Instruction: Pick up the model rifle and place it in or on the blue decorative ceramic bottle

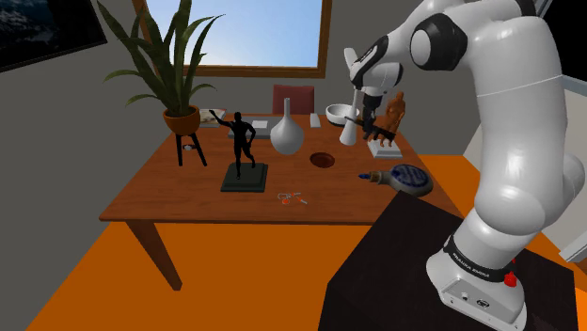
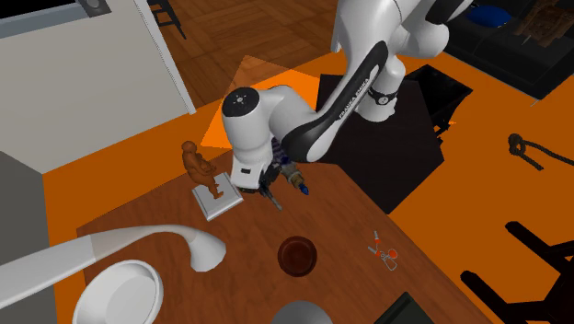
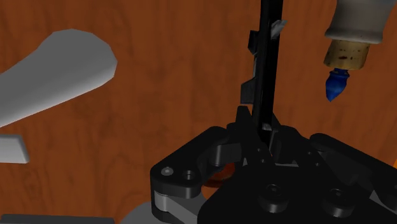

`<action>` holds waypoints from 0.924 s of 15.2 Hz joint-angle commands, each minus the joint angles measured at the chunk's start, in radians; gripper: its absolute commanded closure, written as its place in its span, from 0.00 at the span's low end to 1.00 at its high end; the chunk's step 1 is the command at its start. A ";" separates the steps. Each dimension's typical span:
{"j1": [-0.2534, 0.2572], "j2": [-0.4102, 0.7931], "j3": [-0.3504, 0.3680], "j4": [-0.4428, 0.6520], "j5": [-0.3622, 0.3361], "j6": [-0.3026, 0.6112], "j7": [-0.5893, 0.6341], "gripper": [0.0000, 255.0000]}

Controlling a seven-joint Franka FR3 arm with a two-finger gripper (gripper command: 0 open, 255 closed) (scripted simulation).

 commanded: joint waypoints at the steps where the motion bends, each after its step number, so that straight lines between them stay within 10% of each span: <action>1: 0.006 -0.018 -0.007 0.000 -0.010 -0.017 0.006 1.00; 14: 0.029 -0.133 -0.048 -0.001 -0.071 -0.120 0.029 1.00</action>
